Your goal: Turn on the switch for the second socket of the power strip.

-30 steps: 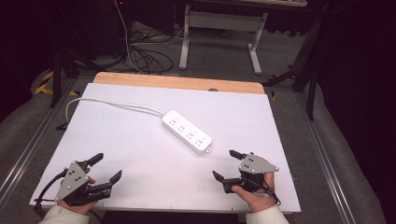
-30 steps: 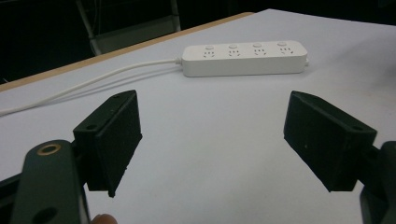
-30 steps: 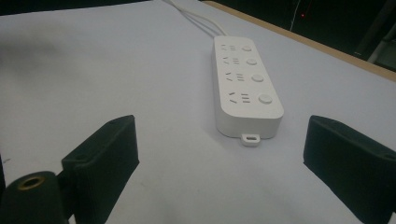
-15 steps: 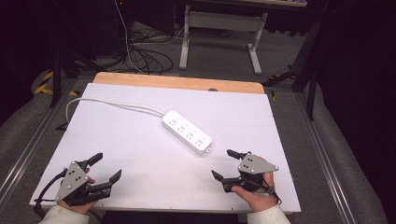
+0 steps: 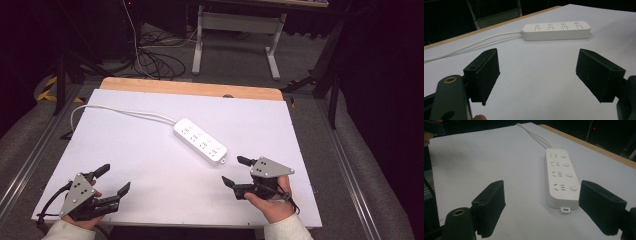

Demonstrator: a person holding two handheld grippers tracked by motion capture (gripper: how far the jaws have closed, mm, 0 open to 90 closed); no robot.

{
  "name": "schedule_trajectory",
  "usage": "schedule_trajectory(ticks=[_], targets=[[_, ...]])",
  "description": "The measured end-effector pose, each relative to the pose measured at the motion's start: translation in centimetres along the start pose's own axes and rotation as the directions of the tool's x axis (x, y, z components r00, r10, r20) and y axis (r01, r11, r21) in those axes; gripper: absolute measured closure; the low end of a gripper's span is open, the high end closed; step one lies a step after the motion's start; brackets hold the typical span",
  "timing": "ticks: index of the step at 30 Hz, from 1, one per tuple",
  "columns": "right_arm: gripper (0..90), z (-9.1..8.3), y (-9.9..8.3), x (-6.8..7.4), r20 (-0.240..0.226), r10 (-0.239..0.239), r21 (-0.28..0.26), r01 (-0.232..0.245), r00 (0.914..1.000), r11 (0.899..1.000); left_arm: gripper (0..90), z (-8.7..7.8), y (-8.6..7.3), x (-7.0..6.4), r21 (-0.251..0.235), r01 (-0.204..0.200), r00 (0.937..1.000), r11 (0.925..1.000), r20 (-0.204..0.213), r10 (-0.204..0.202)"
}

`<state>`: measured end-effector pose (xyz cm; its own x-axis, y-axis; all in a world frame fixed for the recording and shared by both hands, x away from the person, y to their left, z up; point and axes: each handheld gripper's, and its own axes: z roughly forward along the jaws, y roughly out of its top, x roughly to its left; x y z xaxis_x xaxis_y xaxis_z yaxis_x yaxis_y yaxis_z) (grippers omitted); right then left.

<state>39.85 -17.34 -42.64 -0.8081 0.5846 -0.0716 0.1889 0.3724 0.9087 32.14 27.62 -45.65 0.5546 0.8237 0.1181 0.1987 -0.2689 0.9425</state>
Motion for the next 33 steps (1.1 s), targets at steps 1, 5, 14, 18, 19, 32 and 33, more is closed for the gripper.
schedule_trajectory(ticks=[1,5,14,18,19,32,33], targets=[[21.7,0.1,0.3,0.0,-0.002,0.001,0.002,-0.001,1.0,1.0,19.7,0.0,0.0,0.0,0.001,-0.001,1.0,1.0,-0.001,0.001],[23.8,0.3,1.4,0.0,0.0,-0.014,0.007,0.014,0.9999,1.0,19.7,0.0,0.0,0.0,0.002,-0.003,1.0,1.0,-0.001,0.003],[25.6,1.3,3.5,-0.3,-0.005,-0.029,0.03,0.029,0.9996,0.999,19.7,0.0,0.0,0.0,0.001,-0.005,1.0,1.0,-0.002,0.005],[25.6,1.7,4.3,-0.5,-0.008,-0.031,0.029,0.031,0.9995,0.999,19.7,0.0,0.0,0.0,-0.001,-0.001,1.0,1.0,-0.002,0.001],[25.6,1.8,4.6,-0.6,-0.009,-0.03,0.029,0.031,0.9995,0.999,19.8,0.0,0.0,0.0,-0.002,-0.002,1.0,1.0,-0.002,0.002],[21.5,3.0,6.7,-1.1,-0.016,-0.045,0.044,0.045,0.9989,0.998,19.8,-0.1,0.0,0.0,-0.002,-0.002,1.0,1.0,-0.004,0.002],[20.7,3.0,6.7,-1.2,-0.013,-0.045,0.046,0.046,0.9989,0.998,19.8,-0.1,0.0,0.0,-0.002,-0.002,1.0,1.0,-0.004,0.002]])
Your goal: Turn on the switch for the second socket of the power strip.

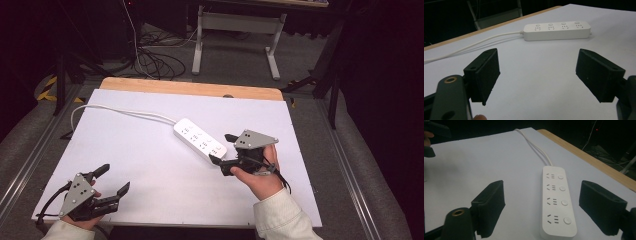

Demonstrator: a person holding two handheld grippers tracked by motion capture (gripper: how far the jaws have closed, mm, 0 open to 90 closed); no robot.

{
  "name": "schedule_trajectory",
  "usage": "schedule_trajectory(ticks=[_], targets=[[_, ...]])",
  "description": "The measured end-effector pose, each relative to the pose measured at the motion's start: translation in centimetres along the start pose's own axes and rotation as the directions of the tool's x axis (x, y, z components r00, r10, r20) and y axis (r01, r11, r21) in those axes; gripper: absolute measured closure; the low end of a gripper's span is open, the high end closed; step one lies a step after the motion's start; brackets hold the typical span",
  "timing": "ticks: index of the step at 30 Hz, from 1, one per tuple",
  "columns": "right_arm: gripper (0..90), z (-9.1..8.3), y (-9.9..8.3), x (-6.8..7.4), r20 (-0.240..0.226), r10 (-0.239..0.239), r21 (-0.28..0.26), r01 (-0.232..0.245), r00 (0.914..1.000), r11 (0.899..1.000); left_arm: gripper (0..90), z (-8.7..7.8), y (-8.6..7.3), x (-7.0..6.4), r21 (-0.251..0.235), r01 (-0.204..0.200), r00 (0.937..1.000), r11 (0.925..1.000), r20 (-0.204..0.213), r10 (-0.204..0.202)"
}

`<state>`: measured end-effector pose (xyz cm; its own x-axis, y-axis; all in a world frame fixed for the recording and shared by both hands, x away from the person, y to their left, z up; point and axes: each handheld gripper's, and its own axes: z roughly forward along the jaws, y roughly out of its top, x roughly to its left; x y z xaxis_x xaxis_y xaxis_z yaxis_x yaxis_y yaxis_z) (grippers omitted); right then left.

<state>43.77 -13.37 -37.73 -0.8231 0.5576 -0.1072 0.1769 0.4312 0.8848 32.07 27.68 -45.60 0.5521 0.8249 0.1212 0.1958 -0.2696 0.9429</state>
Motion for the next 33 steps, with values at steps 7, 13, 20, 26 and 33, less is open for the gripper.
schedule_trajectory(ticks=[7,13,20,26,33], targets=[[11.0,1.0,0.0,-0.4,0.015,0.039,0.03,-0.04,0.9991,0.999,19.8,0.0,0.0,0.0,0.002,-0.003,1.0,1.0,0.001,0.003],[31.7,1.5,0.7,-0.8,-0.003,0.032,0.035,-0.032,0.9995,0.999,19.8,0.1,0.0,0.0,0.004,-0.005,1.0,1.0,0.002,0.005],[52.3,2.6,1.3,-1.6,-0.022,0.046,0.017,-0.046,0.9987,0.999,19.8,0.0,0.0,0.0,0.004,0.002,1.0,1.0,0.002,-0.002],[53.9,4.0,1.4,-2.3,-0.007,0.05,0.009,-0.05,0.9987,0.999,19.8,0.0,0.0,0.1,0.0,0.004,1.0,1.0,0.0,-0.004],[57.6,5.9,1.7,-2.9,0.014,0.096,0.043,-0.096,0.9953,0.994,19.8,0.0,0.0,0.1,-0.001,0.004,1.0,1.0,0.001,-0.004]])
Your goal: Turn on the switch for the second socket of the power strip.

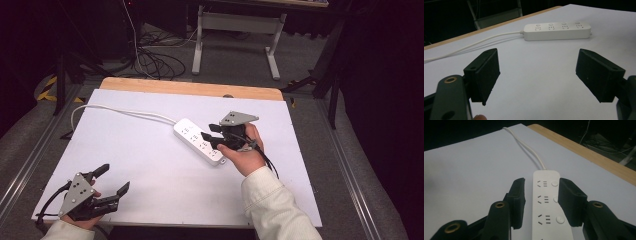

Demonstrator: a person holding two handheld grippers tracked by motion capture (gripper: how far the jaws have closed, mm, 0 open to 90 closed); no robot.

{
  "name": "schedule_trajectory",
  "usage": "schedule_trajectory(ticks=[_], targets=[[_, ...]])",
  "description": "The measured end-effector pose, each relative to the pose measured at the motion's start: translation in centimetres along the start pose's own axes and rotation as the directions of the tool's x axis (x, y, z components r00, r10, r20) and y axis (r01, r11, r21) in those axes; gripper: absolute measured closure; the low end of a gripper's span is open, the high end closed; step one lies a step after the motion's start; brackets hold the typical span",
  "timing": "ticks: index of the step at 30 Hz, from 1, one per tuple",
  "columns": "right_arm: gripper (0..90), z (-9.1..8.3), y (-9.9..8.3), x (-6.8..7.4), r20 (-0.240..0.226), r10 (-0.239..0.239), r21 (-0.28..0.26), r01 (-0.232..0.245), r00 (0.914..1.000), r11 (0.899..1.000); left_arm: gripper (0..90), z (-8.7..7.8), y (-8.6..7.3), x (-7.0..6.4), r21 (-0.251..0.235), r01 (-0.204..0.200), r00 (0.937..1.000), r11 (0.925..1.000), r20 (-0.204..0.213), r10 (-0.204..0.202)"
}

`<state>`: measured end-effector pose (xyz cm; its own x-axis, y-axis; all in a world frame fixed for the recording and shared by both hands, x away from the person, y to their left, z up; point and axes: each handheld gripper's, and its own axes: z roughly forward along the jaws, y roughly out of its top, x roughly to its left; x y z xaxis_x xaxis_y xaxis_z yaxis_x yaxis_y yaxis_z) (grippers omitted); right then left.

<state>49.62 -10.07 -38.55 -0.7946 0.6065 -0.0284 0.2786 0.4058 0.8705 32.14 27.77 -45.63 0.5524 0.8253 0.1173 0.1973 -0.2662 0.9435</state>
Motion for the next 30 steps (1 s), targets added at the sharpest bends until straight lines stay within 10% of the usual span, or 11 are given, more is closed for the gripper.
schedule_trajectory(ticks=[20,30], targets=[[90.0,4.9,0.1,-0.7,0.027,-0.025,0.072,0.023,0.9993,0.997,19.8,0.0,0.0,0.0,0.001,-0.008,1.0,1.0,0.005,0.008],[90.0,7.1,-0.6,-1.4,0.055,0.001,0.11,-0.007,0.9985,0.994,19.9,0.0,0.0,0.0,0.0,-0.006,1.0,1.0,0.007,0.006]])
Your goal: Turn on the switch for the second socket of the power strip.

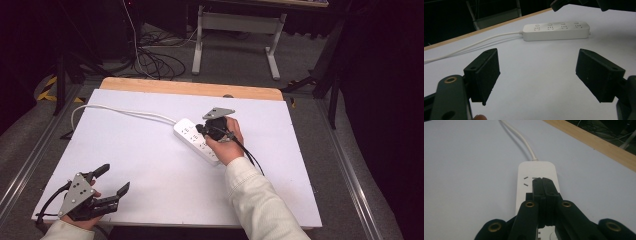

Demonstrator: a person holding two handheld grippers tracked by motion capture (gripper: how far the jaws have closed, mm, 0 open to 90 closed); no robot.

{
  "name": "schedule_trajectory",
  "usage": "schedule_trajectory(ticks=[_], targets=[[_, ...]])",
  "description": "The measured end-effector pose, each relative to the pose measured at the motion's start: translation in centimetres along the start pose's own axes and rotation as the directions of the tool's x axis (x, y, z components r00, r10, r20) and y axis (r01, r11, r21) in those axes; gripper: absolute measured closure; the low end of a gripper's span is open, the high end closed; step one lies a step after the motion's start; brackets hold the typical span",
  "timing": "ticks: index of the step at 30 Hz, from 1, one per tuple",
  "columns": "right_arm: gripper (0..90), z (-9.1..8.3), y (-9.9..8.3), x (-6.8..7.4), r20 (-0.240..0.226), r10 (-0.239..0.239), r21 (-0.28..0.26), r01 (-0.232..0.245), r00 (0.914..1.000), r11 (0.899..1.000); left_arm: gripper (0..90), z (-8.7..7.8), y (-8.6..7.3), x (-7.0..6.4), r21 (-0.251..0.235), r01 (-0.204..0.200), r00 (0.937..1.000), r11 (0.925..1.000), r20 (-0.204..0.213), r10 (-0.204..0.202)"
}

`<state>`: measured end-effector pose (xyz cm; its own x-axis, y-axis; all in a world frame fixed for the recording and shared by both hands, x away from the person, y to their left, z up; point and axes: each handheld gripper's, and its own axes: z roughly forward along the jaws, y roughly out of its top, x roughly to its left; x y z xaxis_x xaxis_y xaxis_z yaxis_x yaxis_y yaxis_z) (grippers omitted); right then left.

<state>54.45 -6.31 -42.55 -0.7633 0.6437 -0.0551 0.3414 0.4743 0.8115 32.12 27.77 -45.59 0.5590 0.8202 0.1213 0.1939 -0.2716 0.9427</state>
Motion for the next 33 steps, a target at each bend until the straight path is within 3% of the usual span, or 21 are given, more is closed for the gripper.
schedule_trajectory(ticks=[12,33], targets=[[90.0,1.8,-0.7,-0.8,0.026,0.026,0.038,-0.027,0.9993,0.999,19.9,0.0,0.0,0.0,0.001,-0.001,1.0,1.0,0.004,0.001],[90.0,3.2,-1.3,-1.4,0.044,0.087,0.086,-0.09,0.9952,0.992,20.0,0.1,0.0,0.0,0.004,0.0,1.0,1.0,0.005,0.0]])
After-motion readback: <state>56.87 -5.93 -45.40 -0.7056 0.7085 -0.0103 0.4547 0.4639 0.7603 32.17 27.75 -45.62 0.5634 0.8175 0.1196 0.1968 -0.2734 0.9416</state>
